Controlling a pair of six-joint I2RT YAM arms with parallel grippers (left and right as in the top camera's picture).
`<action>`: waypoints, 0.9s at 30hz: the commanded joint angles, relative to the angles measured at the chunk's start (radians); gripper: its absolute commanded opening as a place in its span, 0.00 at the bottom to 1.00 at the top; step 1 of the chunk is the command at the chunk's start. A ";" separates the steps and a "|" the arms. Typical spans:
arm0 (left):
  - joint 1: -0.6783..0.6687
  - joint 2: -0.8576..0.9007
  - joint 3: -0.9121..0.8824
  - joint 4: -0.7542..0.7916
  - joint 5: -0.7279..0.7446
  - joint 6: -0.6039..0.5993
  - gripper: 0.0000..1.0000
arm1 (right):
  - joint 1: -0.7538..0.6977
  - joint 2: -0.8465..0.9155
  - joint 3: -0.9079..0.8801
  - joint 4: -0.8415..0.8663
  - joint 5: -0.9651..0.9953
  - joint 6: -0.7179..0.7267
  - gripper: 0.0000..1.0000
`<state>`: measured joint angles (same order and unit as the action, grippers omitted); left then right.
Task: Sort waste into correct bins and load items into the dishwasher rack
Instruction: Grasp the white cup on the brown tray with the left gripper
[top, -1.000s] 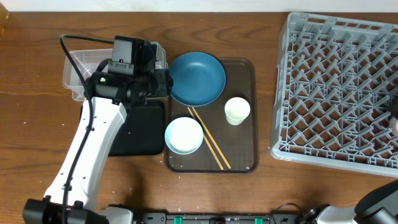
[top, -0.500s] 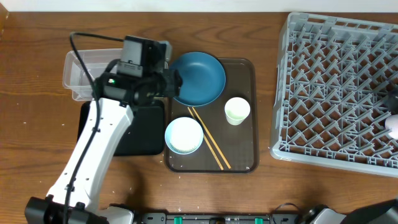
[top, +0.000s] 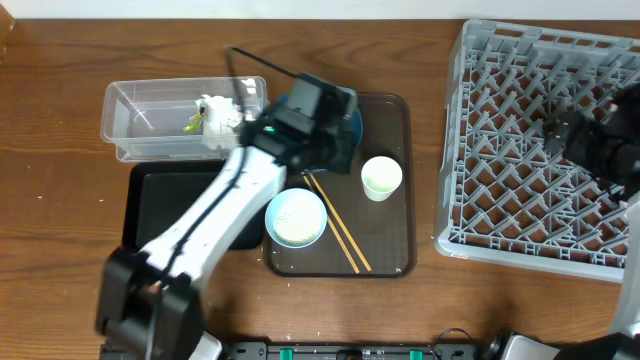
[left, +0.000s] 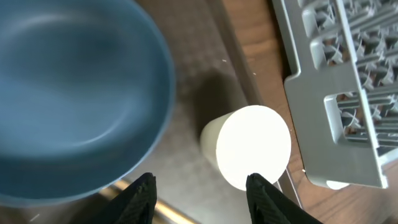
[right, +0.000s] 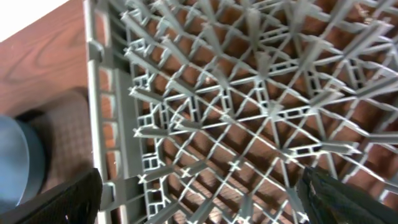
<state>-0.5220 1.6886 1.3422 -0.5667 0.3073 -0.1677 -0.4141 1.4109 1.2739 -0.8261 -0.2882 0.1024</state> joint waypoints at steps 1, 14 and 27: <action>-0.039 0.071 0.004 0.029 -0.005 -0.006 0.49 | 0.033 -0.001 -0.003 0.000 0.030 -0.010 0.99; -0.085 0.219 0.005 0.056 -0.005 -0.029 0.06 | 0.041 -0.001 -0.003 -0.009 -0.013 -0.010 0.99; 0.190 -0.019 0.010 0.185 0.661 -0.198 0.06 | 0.126 0.005 -0.018 -0.013 -0.582 -0.414 0.98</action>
<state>-0.4019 1.6852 1.3434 -0.4198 0.6312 -0.2859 -0.3340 1.4109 1.2671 -0.8398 -0.6350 -0.1268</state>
